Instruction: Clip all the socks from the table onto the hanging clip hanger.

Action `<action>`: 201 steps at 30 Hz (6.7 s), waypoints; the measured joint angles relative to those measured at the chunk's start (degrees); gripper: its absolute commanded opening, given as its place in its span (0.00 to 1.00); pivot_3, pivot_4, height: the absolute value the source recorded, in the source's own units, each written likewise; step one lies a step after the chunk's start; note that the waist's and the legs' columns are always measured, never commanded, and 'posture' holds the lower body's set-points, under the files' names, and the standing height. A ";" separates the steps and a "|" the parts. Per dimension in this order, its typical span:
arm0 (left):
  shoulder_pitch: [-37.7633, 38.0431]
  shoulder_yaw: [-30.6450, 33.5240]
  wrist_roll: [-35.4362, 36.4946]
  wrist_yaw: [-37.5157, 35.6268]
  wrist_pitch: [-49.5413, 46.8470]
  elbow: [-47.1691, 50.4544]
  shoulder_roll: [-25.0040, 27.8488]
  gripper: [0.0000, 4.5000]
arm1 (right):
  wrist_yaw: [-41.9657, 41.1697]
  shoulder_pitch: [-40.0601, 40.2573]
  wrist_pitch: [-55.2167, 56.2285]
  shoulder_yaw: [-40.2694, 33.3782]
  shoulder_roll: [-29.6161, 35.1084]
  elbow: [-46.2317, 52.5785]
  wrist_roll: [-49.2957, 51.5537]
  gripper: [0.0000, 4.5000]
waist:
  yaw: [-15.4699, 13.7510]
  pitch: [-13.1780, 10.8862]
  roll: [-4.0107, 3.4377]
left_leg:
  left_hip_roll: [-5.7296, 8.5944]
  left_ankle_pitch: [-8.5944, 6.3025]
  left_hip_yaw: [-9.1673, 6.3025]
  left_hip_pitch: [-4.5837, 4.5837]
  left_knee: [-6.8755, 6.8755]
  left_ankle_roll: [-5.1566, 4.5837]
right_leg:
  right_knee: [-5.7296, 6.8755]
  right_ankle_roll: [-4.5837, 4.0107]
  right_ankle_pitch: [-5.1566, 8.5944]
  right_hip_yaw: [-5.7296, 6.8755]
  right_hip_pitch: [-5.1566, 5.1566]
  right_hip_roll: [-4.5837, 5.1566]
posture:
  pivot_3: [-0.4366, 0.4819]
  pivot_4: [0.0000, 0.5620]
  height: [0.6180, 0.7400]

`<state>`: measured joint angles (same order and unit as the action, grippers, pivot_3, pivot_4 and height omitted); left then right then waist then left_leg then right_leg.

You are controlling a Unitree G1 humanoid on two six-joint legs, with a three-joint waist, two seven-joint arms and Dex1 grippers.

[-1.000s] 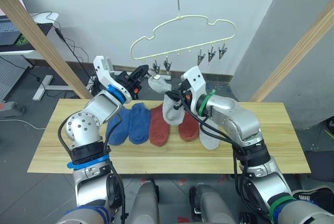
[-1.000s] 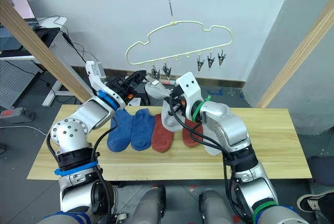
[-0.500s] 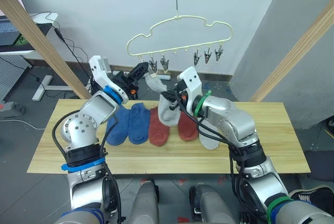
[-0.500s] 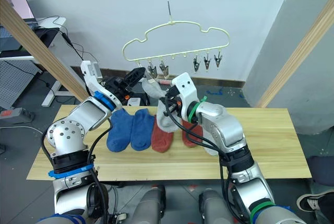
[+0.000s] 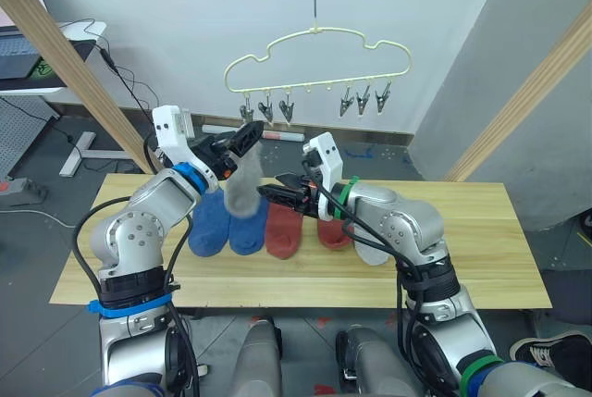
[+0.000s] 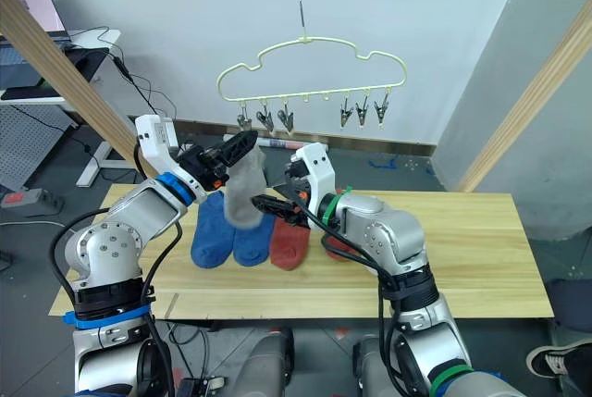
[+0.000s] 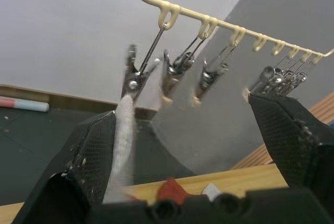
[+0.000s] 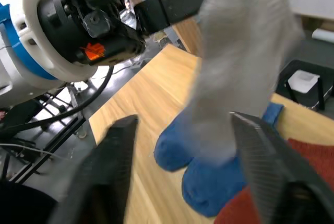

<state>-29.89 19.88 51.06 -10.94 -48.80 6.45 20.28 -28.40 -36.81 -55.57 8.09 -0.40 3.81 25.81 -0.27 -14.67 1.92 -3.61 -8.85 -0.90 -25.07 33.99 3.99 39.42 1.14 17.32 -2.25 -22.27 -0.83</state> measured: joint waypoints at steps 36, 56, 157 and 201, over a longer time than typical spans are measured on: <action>1.77 -17.18 -33.52 -5.94 28.47 0.20 -4.13 0.52 | -7.47 1.76 11.48 -5.96 23.09 15.50 1.19 1.00 | 0.20 0.00 0.00 | 0.02 -0.01 0.01 -0.25 -0.02 -0.03 | -0.36 0.01 0.00 -0.01 -0.04 -0.03 | 0.53 0.41 1.00; -0.14 -16.98 -38.12 -4.83 35.66 -8.36 -6.63 0.41 | -8.70 -0.85 11.39 -7.04 23.16 17.87 7.07 1.00 | 0.26 0.00 0.00 | 0.01 -0.01 -0.03 -0.27 0.01 -0.03 | -0.33 -0.01 -0.01 0.05 -0.05 -0.04 | 0.52 0.37 1.00; -13.57 -14.94 -43.49 -2.35 53.97 -34.19 -10.13 0.00 | -5.36 -1.95 11.49 -7.04 24.00 18.52 9.54 1.00 | 0.61 0.00 0.00 | 0.03 -0.01 -0.06 -0.28 0.81 -0.05 | 0.47 0.00 -0.01 0.06 -0.05 -0.08 | 0.48 0.38 1.00; -7.63 -13.80 -35.39 -11.12 29.09 -15.44 -2.98 0.00 | -13.53 -2.53 47.48 7.72 20.46 -52.17 -30.30 0.18 | 1.88 0.01 -0.01 | 0.01 -0.01 0.05 0.15 0.71 -0.04 | 0.55 0.03 0.01 -0.10 0.21 -0.08 | 0.55 0.40 1.00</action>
<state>-37.51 6.09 15.67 -22.06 -19.71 -8.99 17.29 -41.93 -39.34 -8.09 15.80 20.06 -48.36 -4.49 1.61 -14.65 1.91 -3.60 -8.86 -0.84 -24.91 34.70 3.95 39.97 1.17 17.33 -2.35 -22.07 -0.91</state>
